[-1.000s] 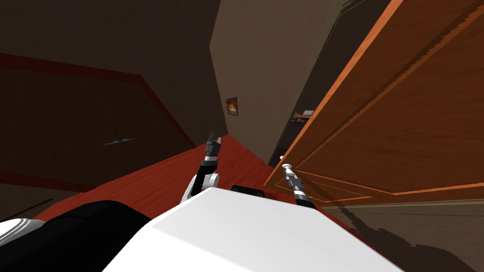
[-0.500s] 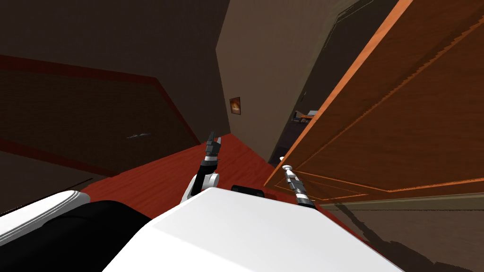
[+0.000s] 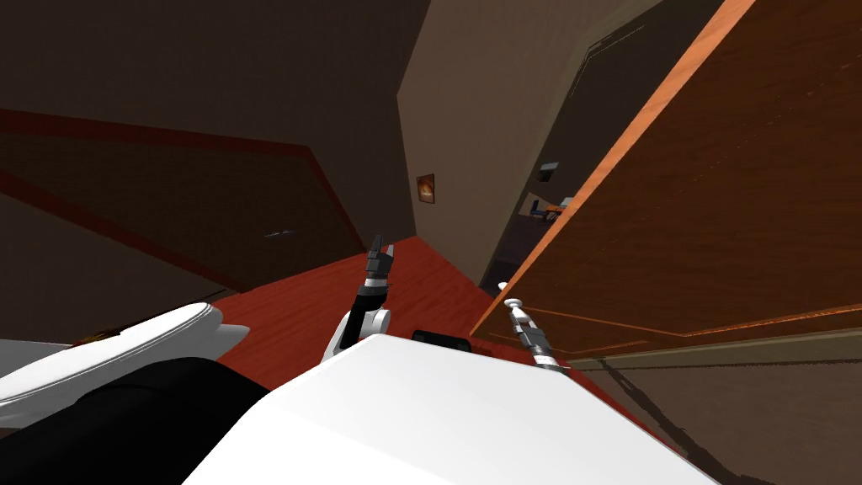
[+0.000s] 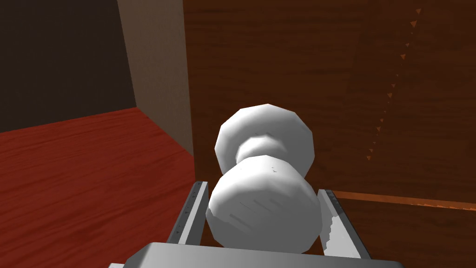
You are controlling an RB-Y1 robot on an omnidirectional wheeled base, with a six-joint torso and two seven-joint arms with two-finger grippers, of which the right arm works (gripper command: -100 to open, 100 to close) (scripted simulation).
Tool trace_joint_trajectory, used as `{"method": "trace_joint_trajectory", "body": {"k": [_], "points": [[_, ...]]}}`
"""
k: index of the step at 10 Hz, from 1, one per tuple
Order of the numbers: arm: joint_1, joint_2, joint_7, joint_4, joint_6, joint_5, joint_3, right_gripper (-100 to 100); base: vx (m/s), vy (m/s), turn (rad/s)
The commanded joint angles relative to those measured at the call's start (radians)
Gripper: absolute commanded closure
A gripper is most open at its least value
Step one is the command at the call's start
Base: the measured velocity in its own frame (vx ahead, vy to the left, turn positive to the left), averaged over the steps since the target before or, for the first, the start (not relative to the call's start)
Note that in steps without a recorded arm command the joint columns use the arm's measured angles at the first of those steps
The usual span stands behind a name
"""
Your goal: Pull the door open
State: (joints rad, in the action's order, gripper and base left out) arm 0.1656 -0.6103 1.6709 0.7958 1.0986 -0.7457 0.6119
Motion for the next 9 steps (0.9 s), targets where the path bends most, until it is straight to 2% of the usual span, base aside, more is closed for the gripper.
{"method": "trace_joint_trajectory", "body": {"k": [1, 2, 4, 9], "points": [[0.000, 0.000, 0.000, 0.000, 0.000, 0.000, 0.000, 100, -0.101, -0.016, 0.029], [0.007, -0.007, 0.014, -0.009, 0.021, 0.005, 0.014, 100, -0.098, -0.018, 0.103], [0.012, -0.014, 0.024, -0.017, 0.040, 0.008, 0.026, 100, -0.167, -0.057, 0.113], [0.030, -0.039, 0.064, -0.047, 0.114, 0.022, 0.068, 100, -0.204, -0.060, 0.143]]}}
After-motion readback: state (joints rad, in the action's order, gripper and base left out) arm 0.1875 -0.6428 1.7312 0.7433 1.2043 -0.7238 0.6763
